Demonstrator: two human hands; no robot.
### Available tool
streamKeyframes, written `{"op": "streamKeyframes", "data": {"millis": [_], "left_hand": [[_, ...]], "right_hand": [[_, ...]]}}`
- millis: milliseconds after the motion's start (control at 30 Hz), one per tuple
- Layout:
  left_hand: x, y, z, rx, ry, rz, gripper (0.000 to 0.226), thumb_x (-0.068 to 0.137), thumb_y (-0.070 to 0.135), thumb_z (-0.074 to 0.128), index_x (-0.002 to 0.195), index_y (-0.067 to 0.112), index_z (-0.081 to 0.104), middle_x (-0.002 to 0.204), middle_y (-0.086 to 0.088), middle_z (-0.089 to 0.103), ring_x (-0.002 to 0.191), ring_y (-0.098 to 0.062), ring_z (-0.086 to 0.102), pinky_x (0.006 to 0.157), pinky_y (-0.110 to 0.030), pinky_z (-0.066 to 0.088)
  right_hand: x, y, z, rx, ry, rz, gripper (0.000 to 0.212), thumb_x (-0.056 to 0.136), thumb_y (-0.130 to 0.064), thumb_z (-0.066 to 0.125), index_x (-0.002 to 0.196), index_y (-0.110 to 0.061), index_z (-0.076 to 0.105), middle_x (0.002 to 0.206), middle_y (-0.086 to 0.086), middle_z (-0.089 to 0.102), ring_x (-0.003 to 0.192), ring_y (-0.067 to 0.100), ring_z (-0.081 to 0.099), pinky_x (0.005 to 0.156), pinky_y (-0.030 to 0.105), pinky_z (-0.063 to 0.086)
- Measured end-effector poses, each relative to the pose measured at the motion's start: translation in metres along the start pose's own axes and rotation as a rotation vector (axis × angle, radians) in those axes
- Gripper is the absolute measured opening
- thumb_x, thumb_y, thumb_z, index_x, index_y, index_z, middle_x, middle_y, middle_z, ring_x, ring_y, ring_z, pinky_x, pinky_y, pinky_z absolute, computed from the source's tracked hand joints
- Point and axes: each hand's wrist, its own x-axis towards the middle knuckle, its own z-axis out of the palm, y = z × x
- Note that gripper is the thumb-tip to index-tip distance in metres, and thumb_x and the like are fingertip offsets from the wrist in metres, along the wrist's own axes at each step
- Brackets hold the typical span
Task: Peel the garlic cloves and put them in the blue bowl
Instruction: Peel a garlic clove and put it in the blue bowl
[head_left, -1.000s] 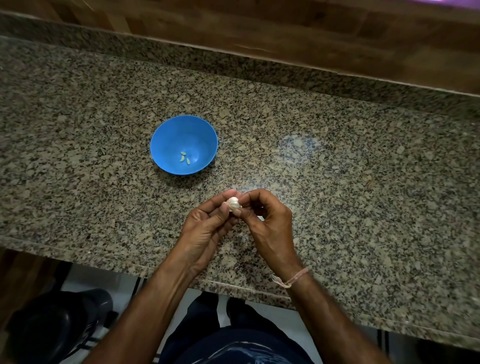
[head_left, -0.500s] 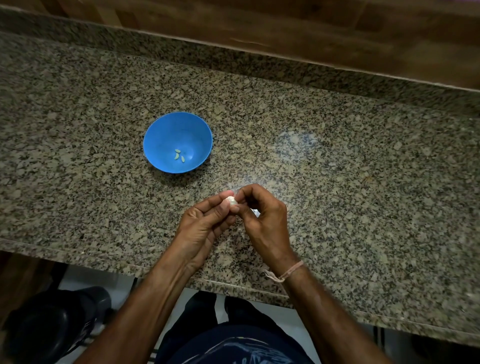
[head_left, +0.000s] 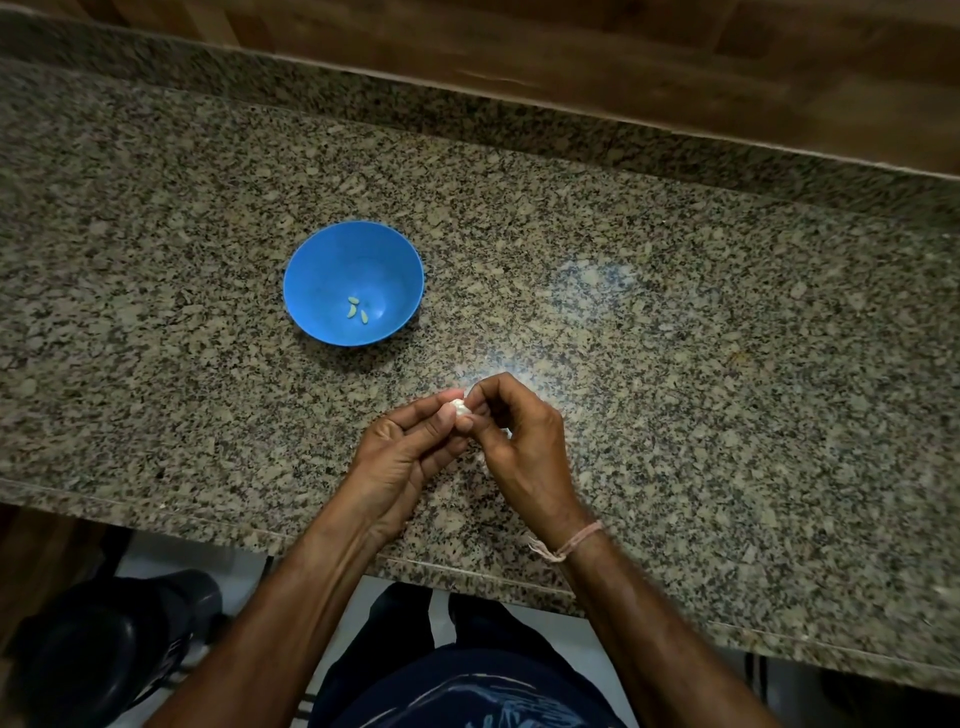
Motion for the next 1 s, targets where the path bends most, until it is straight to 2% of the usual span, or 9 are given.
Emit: {"op": "streamKeyframes", "data": {"millis": [100, 200, 267, 500, 667, 767, 833, 933, 1000], "left_hand": [[0.003, 0.000, -0.003, 0.019, -0.005, -0.001, 0.033, 0.079, 0.011, 0.072, 0.111, 0.005, 0.073, 0.113, -0.014, 0.077, 0.096, -0.016, 0.077, 0.080, -0.023, 0.062], [0.006, 0.001, -0.006, 0.060, -0.007, 0.011, 0.036, 0.079, 0.011, 0.073, 0.114, 0.004, 0.072, 0.115, -0.015, 0.077, 0.097, -0.016, 0.077, 0.079, -0.023, 0.062], [0.007, 0.001, -0.008, 0.079, -0.010, 0.017, 0.038, 0.080, 0.011, 0.073, 0.117, 0.003, 0.071, 0.115, -0.015, 0.077, 0.098, -0.017, 0.076, 0.080, -0.023, 0.062], [0.009, -0.001, -0.017, 0.060, -0.017, 0.015, 0.043, 0.082, 0.011, 0.072, 0.124, 0.001, 0.069, 0.118, -0.016, 0.076, 0.102, -0.020, 0.076, 0.083, -0.024, 0.062], [0.013, 0.001, -0.022, 0.114, -0.001, 0.028, 0.045, 0.081, 0.013, 0.075, 0.124, 0.000, 0.070, 0.114, -0.019, 0.076, 0.095, -0.018, 0.076, 0.085, -0.026, 0.062], [0.018, -0.002, -0.026, 0.155, 0.053, 0.049, 0.040, 0.080, 0.015, 0.079, 0.118, 0.004, 0.073, 0.109, -0.018, 0.077, 0.091, -0.019, 0.074, 0.084, -0.028, 0.062], [0.024, -0.003, -0.030, 0.284, 0.107, 0.118, 0.031, 0.085, 0.016, 0.081, 0.115, 0.012, 0.075, 0.105, -0.012, 0.079, 0.088, -0.018, 0.072, 0.079, -0.027, 0.061], [0.038, -0.004, -0.038, 0.819, 0.224, 0.365, 0.023, 0.091, 0.019, 0.079, 0.113, 0.020, 0.075, 0.094, 0.000, 0.077, 0.084, -0.011, 0.073, 0.070, -0.019, 0.057], [0.048, -0.005, -0.043, 1.124, 0.263, 0.511, 0.025, 0.092, 0.017, 0.078, 0.116, 0.021, 0.074, 0.096, 0.005, 0.072, 0.082, -0.009, 0.068, 0.068, -0.019, 0.055]], "right_hand": [[0.000, 0.002, 0.001, 0.045, -0.029, 0.050, 0.011, 0.090, -0.010, 0.077, 0.093, -0.010, 0.066, 0.085, -0.013, 0.068, 0.080, 0.009, 0.064, 0.072, 0.021, 0.053], [0.000, 0.007, 0.001, 0.046, -0.038, 0.078, 0.012, 0.090, -0.009, 0.077, 0.092, -0.012, 0.065, 0.087, 0.000, 0.068, 0.083, 0.021, 0.066, 0.073, 0.035, 0.060], [0.000, 0.007, 0.001, 0.084, -0.033, 0.083, 0.011, 0.090, -0.010, 0.077, 0.093, -0.012, 0.067, 0.088, 0.003, 0.070, 0.084, 0.024, 0.068, 0.075, 0.039, 0.061], [0.002, 0.009, 0.002, 0.111, -0.062, 0.127, 0.010, 0.089, -0.012, 0.080, 0.092, -0.012, 0.070, 0.087, 0.002, 0.072, 0.084, 0.027, 0.069, 0.075, 0.042, 0.062], [0.004, 0.013, 0.007, 0.116, -0.034, 0.144, 0.009, 0.091, -0.013, 0.078, 0.093, -0.012, 0.070, 0.088, 0.001, 0.073, 0.083, 0.020, 0.070, 0.074, 0.031, 0.061], [0.008, 0.022, 0.012, 0.160, 0.005, 0.231, 0.008, 0.092, -0.013, 0.077, 0.095, -0.013, 0.069, 0.091, 0.007, 0.073, 0.088, 0.027, 0.072, 0.079, 0.037, 0.064], [0.009, 0.030, 0.014, 0.184, 0.049, 0.273, 0.009, 0.092, -0.014, 0.077, 0.095, -0.014, 0.069, 0.092, 0.010, 0.073, 0.089, 0.031, 0.073, 0.080, 0.042, 0.064], [0.005, 0.041, 0.009, 0.081, 0.052, 0.286, 0.011, 0.090, -0.011, 0.079, 0.092, -0.012, 0.068, 0.089, 0.006, 0.072, 0.084, 0.018, 0.072, 0.074, 0.028, 0.062], [-0.004, 0.050, 0.008, -0.023, 0.012, 0.292, 0.012, 0.089, -0.009, 0.079, 0.089, -0.013, 0.068, 0.087, 0.000, 0.072, 0.082, 0.010, 0.070, 0.075, 0.025, 0.060]]}}
